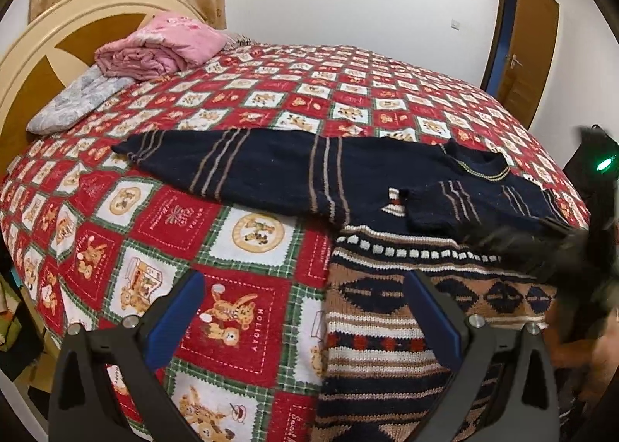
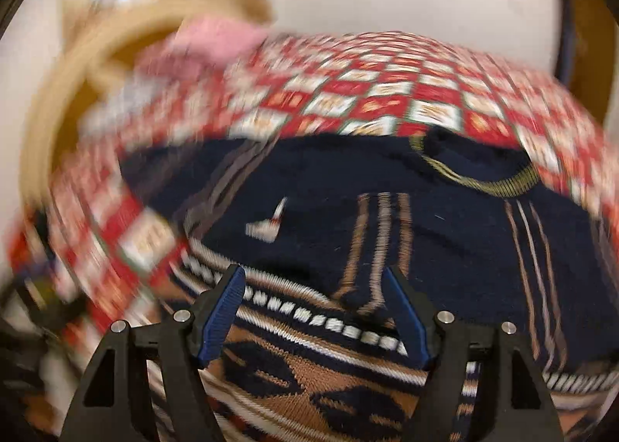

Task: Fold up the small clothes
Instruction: 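Fold the held sleeve across the sweater body and release with the right gripper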

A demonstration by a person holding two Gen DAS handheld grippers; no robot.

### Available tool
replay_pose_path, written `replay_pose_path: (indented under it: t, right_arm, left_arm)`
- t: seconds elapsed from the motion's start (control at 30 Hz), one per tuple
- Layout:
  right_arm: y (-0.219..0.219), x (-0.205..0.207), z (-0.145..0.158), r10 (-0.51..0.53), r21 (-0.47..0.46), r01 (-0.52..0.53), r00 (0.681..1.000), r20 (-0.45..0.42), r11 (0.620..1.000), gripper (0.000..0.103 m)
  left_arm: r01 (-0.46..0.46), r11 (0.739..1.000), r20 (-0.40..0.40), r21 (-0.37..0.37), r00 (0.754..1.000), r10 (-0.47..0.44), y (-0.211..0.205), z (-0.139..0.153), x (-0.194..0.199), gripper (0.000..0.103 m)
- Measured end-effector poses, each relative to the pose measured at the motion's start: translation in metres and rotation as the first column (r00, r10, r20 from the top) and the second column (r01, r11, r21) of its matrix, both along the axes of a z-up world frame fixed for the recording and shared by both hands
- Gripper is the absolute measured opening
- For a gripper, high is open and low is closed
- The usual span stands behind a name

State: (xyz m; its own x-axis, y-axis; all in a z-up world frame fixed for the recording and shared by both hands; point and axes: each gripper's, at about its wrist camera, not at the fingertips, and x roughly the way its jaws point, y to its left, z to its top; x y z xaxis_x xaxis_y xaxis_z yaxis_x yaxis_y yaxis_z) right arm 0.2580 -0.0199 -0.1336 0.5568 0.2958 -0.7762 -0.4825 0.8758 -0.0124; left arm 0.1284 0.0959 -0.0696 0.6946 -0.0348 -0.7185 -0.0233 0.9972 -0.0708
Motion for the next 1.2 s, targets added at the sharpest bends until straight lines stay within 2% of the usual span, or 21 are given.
replay_pose_path:
  t: [0.07, 0.13, 0.17, 0.23, 0.27, 0.3, 0.4, 0.5, 0.53, 0.57, 0.63, 0.73, 0.8, 0.83, 0.9, 0.97, 1.03, 1.1, 1.2]
  right_arm:
    - [0.03, 0.001, -0.017, 0.067, -0.147, -0.062, 0.997, 0.028, 0.987, 0.074]
    - [0.031, 0.007, -0.027, 0.047, -0.21, -0.035, 0.997, 0.053, 0.977, 0.072]
    - [0.029, 0.013, -0.032, 0.018, -0.218, -0.006, 0.998, 0.054, 0.976, 0.061]
    - [0.02, 0.03, -0.036, -0.025, -0.13, 0.023, 1.0, -0.011, 0.991, 0.047]
    - [0.018, 0.035, -0.034, -0.047, -0.101, 0.045, 0.999, -0.014, 0.994, 0.015]
    - [0.02, 0.04, -0.032, -0.078, -0.108, 0.077, 0.997, -0.004, 0.991, 0.008]
    - [0.016, 0.058, -0.024, -0.155, 0.017, 0.156, 0.987, -0.047, 0.988, 0.008]
    - [0.016, 0.077, -0.034, -0.153, 0.12, 0.168, 0.981, -0.123, 0.978, 0.015]
    - [0.016, 0.079, -0.037, -0.139, 0.155, 0.162, 0.979, -0.146, 0.975, 0.025]
    - [0.015, 0.079, -0.038, -0.117, 0.205, 0.149, 0.98, -0.16, 0.967, 0.049]
    - [0.01, 0.078, -0.035, -0.041, 0.34, 0.113, 0.977, -0.211, 0.934, 0.074]
    - [0.004, 0.069, -0.018, -0.006, 0.376, 0.1, 0.97, -0.242, 0.921, 0.074]
    - [-0.017, 0.051, 0.007, -0.026, 0.419, 0.095, 0.986, -0.168, 0.903, 0.074]
    - [-0.031, 0.042, 0.018, -0.061, 0.421, 0.108, 0.99, -0.124, 0.901, 0.074]
    - [-0.067, 0.025, 0.036, -0.172, 0.367, 0.181, 0.983, -0.056, 0.913, 0.074]
    - [-0.108, 0.013, 0.042, -0.288, 0.288, 0.278, 0.958, -0.007, 0.916, 0.074]
    - [-0.149, 0.004, 0.038, -0.396, 0.209, 0.385, 0.918, 0.011, 0.899, 0.074]
    - [-0.187, -0.001, 0.026, -0.487, 0.144, 0.483, 0.873, -0.003, 0.864, 0.074]
    - [-0.222, -0.007, 0.002, -0.556, 0.075, 0.555, 0.831, -0.011, 0.829, 0.074]
  left_arm:
    - [-0.004, 1.0, -0.001, 0.0, 1.0, 0.004, 0.002, 0.0, -0.001, 0.103]
    - [-0.009, 1.0, 0.002, 0.006, 1.0, 0.009, 0.007, 0.0, -0.002, 0.103]
    - [-0.012, 1.0, 0.002, 0.009, 1.0, 0.012, 0.008, -0.001, -0.002, 0.103]
    - [-0.023, 1.0, -0.004, 0.013, 1.0, 0.023, 0.012, -0.003, -0.001, 0.103]
    - [-0.027, 1.0, -0.01, 0.012, 1.0, 0.027, 0.014, -0.005, 0.001, 0.103]
    - [-0.032, 0.999, -0.017, 0.01, 0.999, 0.033, 0.015, -0.008, 0.003, 0.103]
    - [-0.037, 0.999, -0.044, -0.015, 0.998, 0.036, 0.014, -0.012, 0.007, 0.103]
    - [-0.022, 0.999, -0.053, -0.027, 0.998, 0.02, 0.008, -0.013, 0.007, 0.103]
    - [-0.015, 1.0, -0.051, -0.017, 0.999, 0.014, 0.005, -0.013, 0.006, 0.103]
    - [-0.008, 1.0, -0.049, -0.007, 0.999, 0.008, 0.002, -0.013, 0.006, 0.103]
    - [0.005, 1.0, -0.043, 0.011, 0.999, -0.005, -0.003, -0.011, 0.005, 0.103]
    - [0.015, 1.0, -0.038, 0.026, 0.999, -0.014, -0.006, -0.009, 0.005, 0.103]
    - [0.018, 0.999, -0.028, 0.036, 0.999, -0.017, -0.007, -0.006, 0.004, 0.103]
    - [0.016, 0.999, -0.023, 0.046, 1.0, -0.015, -0.007, -0.005, 0.004, 0.103]
    - [0.008, 0.998, -0.015, 0.058, 1.0, -0.008, -0.005, -0.004, 0.005, 0.103]
    - [-0.005, 0.999, -0.017, 0.053, 1.0, 0.006, -0.002, -0.006, 0.007, 0.103]
    - [-0.022, 0.999, -0.035, 0.04, 0.999, 0.024, 0.002, -0.01, 0.011, 0.103]
    - [-0.031, 0.999, -0.048, 0.02, 0.998, 0.032, 0.003, -0.013, 0.012, 0.103]
    - [-0.034, 0.999, -0.042, 0.017, 0.999, 0.034, -0.001, -0.012, 0.01, 0.103]
